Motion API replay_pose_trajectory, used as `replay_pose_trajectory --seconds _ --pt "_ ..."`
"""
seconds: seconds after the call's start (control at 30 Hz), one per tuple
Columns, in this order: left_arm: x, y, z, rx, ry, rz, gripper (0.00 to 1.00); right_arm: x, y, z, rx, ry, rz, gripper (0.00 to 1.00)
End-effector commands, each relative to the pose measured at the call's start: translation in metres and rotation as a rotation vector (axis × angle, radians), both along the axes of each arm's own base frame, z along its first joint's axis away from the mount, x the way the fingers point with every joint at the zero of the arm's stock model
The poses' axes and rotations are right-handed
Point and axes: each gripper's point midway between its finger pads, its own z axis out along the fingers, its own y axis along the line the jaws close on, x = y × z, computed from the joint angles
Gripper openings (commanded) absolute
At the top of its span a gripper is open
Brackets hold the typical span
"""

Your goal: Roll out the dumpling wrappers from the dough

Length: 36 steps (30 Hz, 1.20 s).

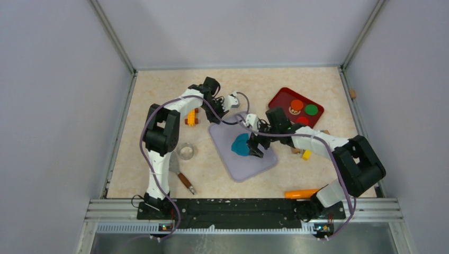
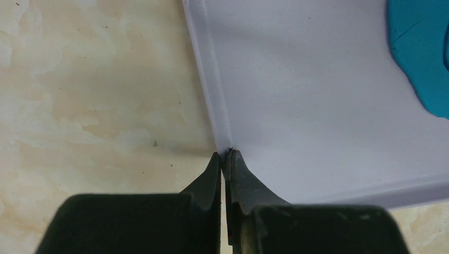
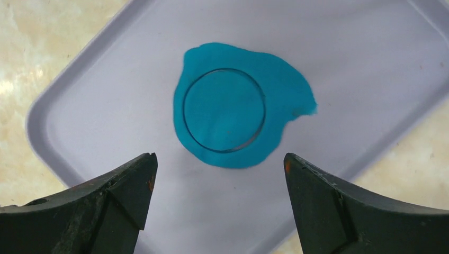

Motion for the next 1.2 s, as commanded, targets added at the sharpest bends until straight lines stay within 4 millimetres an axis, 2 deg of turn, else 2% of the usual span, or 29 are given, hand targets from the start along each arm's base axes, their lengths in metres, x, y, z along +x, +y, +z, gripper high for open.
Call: replay_pose_trajectory --seconds 0.0,0.2,0.33,0.57,0.97,1.07,1.17 --pt "-0.016 0.010 -0.005 0.033 0.015 -0.108 0.00 -0.002 0.017 0.010 -0.001 -0.231 0.237 0.91" --pt "-0.018 0.011 -0.004 0.030 0.005 -0.123 0.00 -0.004 0.016 -0.007 -0.063 -0.275 0.270 0.91" --pt "-0.019 0.010 -0.005 0.026 0.014 -0.119 0.00 -0.002 0.016 -0.010 -0.076 -0.268 0.261 0.91" --pt "-0.017 0.009 -0.005 0.022 0.013 -0.104 0.00 -0.013 0.022 -0.020 -0.099 -0.104 0.270 0.82" --pt "-0.017 0.009 -0.006 0.021 0.015 -0.103 0.00 -0.010 0.026 -0.031 -0.131 -0.013 0.207 0.80" --pt "-0.016 0.008 -0.006 0.021 0.014 -0.098 0.00 -0.009 0.027 -0.034 -0.148 -0.009 0.200 0.76" --pt "-0.017 0.008 -0.007 0.019 0.018 -0.097 0.00 -0.010 0.025 -0.040 -0.169 0.014 0.199 0.68"
